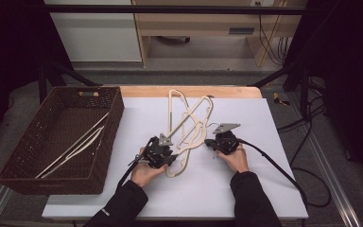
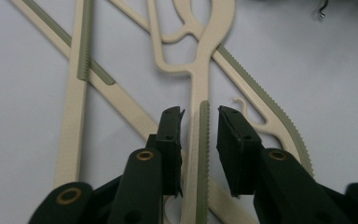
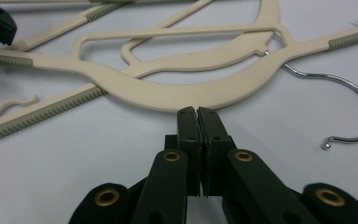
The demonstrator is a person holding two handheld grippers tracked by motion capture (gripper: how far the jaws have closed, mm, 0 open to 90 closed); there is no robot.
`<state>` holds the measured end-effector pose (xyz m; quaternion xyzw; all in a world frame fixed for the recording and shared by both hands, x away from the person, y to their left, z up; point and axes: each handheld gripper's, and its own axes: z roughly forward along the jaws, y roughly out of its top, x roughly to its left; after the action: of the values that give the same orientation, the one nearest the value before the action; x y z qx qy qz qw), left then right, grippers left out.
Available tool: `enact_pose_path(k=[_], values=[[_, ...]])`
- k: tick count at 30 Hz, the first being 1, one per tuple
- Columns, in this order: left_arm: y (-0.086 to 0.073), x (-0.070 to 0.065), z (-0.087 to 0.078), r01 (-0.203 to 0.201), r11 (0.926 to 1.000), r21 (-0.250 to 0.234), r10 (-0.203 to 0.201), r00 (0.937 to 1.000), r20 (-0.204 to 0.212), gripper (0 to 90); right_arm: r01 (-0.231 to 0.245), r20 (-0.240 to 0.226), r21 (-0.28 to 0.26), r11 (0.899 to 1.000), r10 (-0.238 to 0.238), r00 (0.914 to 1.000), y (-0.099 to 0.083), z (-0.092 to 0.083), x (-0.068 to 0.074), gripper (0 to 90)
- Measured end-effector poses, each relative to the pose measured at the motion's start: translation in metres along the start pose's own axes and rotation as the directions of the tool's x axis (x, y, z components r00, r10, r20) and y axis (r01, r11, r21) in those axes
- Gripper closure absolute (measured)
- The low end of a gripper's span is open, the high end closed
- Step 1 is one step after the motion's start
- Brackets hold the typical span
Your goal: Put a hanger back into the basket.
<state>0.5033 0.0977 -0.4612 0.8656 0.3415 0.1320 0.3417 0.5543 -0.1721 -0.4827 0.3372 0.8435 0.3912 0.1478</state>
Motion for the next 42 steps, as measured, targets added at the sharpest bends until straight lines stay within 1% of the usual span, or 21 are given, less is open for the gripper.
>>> enact_pose_path(k=[4,7,10,12,14,18,20,21,22,23,25,26,28,30,31,32,34,35,37,39,42], values=[[0.005,0.0,-0.001,-0.017,0.9996,-0.021,0.017,0.9995,-0.028,59.8,-0.001,-0.022,-0.013,1.0,0.001,0.9998,0.004,-0.009,-0.001,89.2],[0.013,-0.004,-0.001,-0.043,0.9978,-0.049,0.041,0.998,-0.047,52.1,-0.016,-0.03,-0.004,1.0,0.016,0.9994,0.008,-0.016,0.0,89.3],[0.023,-0.009,0.0,-0.055,0.9955,-0.078,0.052,0.9978,-0.042,47.1,-0.027,-0.043,-0.004,1.0,0.027,0.9987,0.011,-0.023,0.0,89.3],[0.03,-0.014,0.003,-0.077,0.9936,-0.083,0.074,0.9963,-0.045,44.5,-0.032,-0.043,0.0,0.999,0.032,0.9986,0.012,-0.027,0.0,89.3],[0.038,-0.02,0.007,-0.102,0.9912,-0.084,0.098,0.9939,-0.051,41.9,-0.052,-0.044,0.004,0.999,0.052,0.9977,0.013,-0.03,0.002,89.3],[0.052,-0.03,0.018,-0.16,0.9838,-0.081,0.155,0.9857,-0.065,37.7,-0.044,-0.051,0.004,0.999,0.044,0.9977,0.015,-0.035,0.002,89.3],[0.058,-0.033,0.024,-0.175,0.9818,-0.073,0.17,0.9831,-0.067,36.8,-0.037,-0.046,0.003,0.999,0.037,0.9982,0.017,-0.037,0.003,89.2],[0.061,-0.033,0.027,-0.189,0.9798,-0.065,0.184,0.9803,-0.071,37.0,-0.033,-0.045,0.006,0.999,0.033,0.9985,0.018,-0.038,0.004,89.3],[0.064,-0.034,0.031,-0.194,0.9792,-0.058,0.191,0.9796,-0.064,36.8,-0.043,-0.04,0.002,0.999,0.043,0.9983,0.019,-0.038,0.006,89.3],[0.067,-0.033,0.034,-0.209,0.9771,-0.039,0.207,0.9767,-0.058,37.0,-0.027,-0.044,0.006,1.0,0.027,0.9987,0.02,-0.04,0.006,89.3],[0.07,-0.036,0.041,-0.208,0.9774,-0.039,0.206,0.977,-0.057,38.0,-0.034,-0.036,0.0,0.999,0.034,0.9988,0.023,-0.041,0.009,89.3],[0.071,-0.037,0.044,-0.22,0.9747,-0.039,0.218,0.9743,-0.058,39.0,-0.032,-0.037,0.002,0.999,0.032,0.9988,0.023,-0.042,0.01,89.3],[0.071,-0.038,0.047,-0.223,0.9741,-0.036,0.221,0.9737,-0.054,42.8,-0.017,-0.029,-0.005,1.0,0.017,0.9994,0.025,-0.044,0.011,89.3],[0.069,-0.039,0.05,-0.236,0.9715,-0.021,0.234,0.9697,-0.069,47.1,-0.027,-0.036,-0.009,1.0,0.026,0.999,0.026,-0.046,0.011,89.3],[0.069,-0.038,0.051,-0.241,0.9704,-0.01,0.24,0.9685,-0.067,49.0,-0.014,-0.037,-0.01,1.0,0.014,0.9992,0.027,-0.047,0.01,89.2],[0.068,-0.038,0.052,-0.244,0.9697,-0.012,0.243,0.9677,-0.068,51.3,-0.016,-0.036,-0.011,1.0,0.016,0.9992,0.027,-0.048,0.01,89.2],[0.069,-0.037,0.051,-0.244,0.9697,-0.011,0.243,0.9688,-0.048,60.1,-0.013,-0.038,-0.005,1.0,0.013,0.9992,0.027,-0.049,0.011,89.2],[0.069,-0.038,0.051,-0.246,0.9693,-0.007,0.245,0.9685,-0.043,62.2,-0.014,-0.031,-0.007,1.0,0.014,0.9994,0.027,-0.049,0.012,89.2],[0.069,-0.04,0.051,-0.256,0.9666,-0.007,0.256,0.966,-0.036,69.9,-0.007,-0.025,-0.001,1.0,0.007,0.9997,0.029,-0.049,0.013,89.2],[0.068,-0.042,0.051,-0.267,0.9636,-0.007,0.267,0.9627,-0.046,72.3,-0.001,-0.02,-0.002,1.0,0.001,0.9998,0.029,-0.049,0.015,89.1],[0.069,-0.042,0.048,-0.28,0.96,0.004,0.28,0.9592,-0.039,73.9,0.007,-0.016,-0.007,1.0,-0.007,0.9998,0.029,-0.049,0.016,88.2]])
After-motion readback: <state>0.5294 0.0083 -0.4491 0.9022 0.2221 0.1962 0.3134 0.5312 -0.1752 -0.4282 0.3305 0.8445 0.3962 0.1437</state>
